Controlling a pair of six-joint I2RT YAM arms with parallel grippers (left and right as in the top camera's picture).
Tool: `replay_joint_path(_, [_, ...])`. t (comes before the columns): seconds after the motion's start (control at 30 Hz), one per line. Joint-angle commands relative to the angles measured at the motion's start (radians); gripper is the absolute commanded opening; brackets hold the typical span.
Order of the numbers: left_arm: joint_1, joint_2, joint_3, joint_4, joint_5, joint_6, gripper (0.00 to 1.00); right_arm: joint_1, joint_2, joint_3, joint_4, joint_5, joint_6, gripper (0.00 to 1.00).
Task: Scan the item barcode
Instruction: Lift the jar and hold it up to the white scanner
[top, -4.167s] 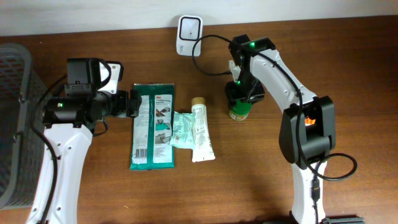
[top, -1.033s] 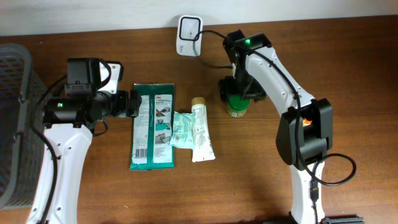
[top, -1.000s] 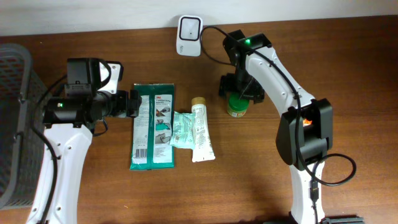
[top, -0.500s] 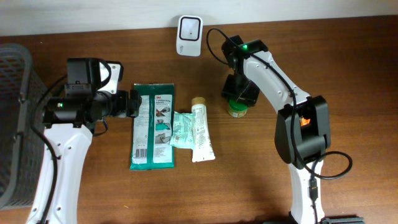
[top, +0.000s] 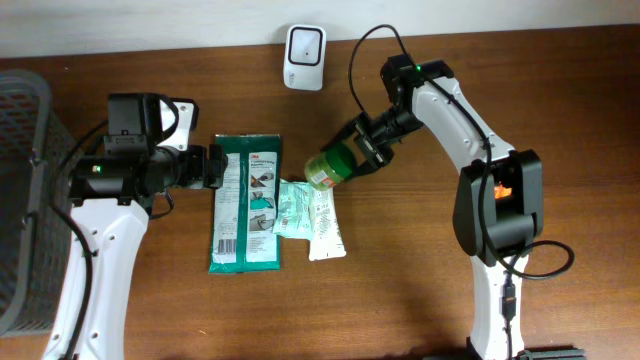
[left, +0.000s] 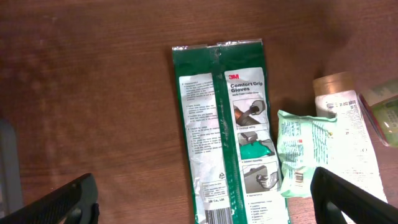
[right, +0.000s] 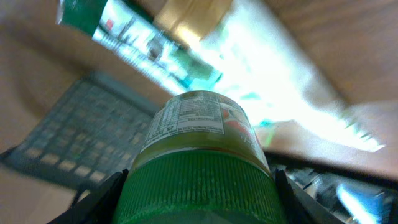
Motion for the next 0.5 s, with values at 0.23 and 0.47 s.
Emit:
replay_joint_path(0.23, [0.003, 0.000, 0.003, 0.002, 0.001, 0.020, 0.99, 0.005, 0.002, 0.001, 0.094, -0.283, 0.224, 0.54])
replay_joint_path(0.47, [0.003, 0.000, 0.003, 0.002, 0.001, 0.020, 0.99, 0.005, 0.002, 0.001, 0.095, -0.266, 0.219, 0.54])
